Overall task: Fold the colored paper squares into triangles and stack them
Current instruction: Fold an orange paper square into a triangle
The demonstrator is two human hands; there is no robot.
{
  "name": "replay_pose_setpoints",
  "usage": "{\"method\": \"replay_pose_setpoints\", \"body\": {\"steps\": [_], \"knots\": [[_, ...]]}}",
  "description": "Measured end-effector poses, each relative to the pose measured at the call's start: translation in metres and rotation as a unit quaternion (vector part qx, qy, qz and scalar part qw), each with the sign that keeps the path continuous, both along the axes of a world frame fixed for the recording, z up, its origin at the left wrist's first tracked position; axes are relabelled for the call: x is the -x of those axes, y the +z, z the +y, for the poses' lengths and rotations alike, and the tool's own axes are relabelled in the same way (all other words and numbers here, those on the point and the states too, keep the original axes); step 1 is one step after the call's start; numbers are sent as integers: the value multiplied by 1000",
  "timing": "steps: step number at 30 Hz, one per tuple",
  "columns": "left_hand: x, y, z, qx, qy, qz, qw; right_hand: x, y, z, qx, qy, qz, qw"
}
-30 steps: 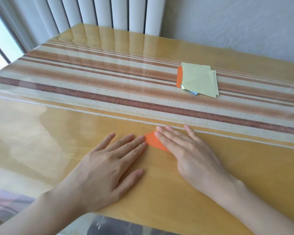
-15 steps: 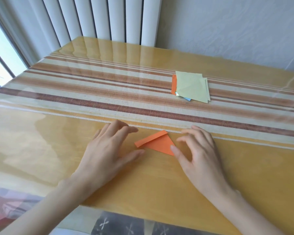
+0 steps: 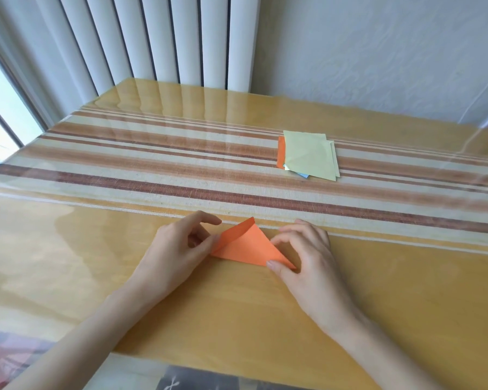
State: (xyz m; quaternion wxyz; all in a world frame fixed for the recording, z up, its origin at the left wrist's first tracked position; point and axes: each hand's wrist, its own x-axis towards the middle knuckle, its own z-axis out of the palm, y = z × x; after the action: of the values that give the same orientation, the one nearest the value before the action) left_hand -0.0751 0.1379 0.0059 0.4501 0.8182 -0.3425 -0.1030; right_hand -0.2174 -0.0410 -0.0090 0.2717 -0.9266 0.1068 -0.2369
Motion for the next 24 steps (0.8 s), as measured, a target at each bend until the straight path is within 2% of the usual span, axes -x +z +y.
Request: {"method": "replay_pose_setpoints", "body": {"steps": [6, 12, 15, 17, 21, 23, 24], "knots": [[-12, 6, 10, -20, -61, 27, 998, 3, 6, 3, 55, 116, -35, 991], [-10, 5, 15, -33, -80, -11, 996, 21, 4, -5, 168, 181, 32, 969], [-13, 2, 20, -32, -123, -43, 991, 25, 4, -6, 190, 191, 50, 962], [-13, 0, 23, -32, -172, -82, 981, 25, 5, -9, 155, 196, 66, 966], [-11, -5, 30, -69, -215, -199, 954, 15, 16, -12, 10, 183, 73, 980], [-12, -5, 32, -85, -228, -246, 938, 2, 21, -12, -6, 155, 51, 987], [-12, -4, 33, -92, -234, -264, 931, -6, 23, -10, 15, 143, 42, 989]]}}
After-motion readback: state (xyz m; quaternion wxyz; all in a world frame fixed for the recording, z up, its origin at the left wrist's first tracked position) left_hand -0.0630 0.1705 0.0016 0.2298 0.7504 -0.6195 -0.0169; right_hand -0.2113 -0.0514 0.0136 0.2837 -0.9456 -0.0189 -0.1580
